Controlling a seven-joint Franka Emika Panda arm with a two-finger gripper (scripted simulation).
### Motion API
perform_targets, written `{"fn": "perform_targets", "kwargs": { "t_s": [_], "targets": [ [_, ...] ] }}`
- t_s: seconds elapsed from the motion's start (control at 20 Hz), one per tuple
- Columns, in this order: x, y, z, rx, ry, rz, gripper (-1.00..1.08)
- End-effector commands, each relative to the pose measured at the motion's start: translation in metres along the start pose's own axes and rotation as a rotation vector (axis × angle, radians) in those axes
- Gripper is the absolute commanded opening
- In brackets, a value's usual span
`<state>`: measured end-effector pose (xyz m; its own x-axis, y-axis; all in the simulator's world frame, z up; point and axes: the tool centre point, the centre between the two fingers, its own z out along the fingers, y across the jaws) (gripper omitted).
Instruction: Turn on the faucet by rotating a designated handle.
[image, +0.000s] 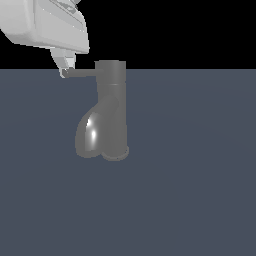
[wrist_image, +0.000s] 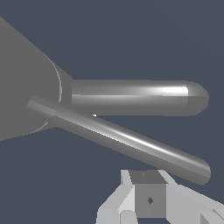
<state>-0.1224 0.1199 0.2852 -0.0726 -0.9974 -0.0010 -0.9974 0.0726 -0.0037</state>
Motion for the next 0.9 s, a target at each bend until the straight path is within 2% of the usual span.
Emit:
{"fn": "perform_targets", "kwargs": {
  "t_s": [0.0,0.3,0.4,0.85],
  "targets": [
    [0.009,0.006,0.000,-0.003,0.001,0.005,-1.00],
    [0.023,0.019,0.000,-0.003,0.001,0.005,-1.00],
    [0.019,0.017,0.000,-0.001,0.001,0.001,-1.00],
    [0.069,0.015,0.000,-0.002,0.001,0.002,-1.00]
  ]
}}
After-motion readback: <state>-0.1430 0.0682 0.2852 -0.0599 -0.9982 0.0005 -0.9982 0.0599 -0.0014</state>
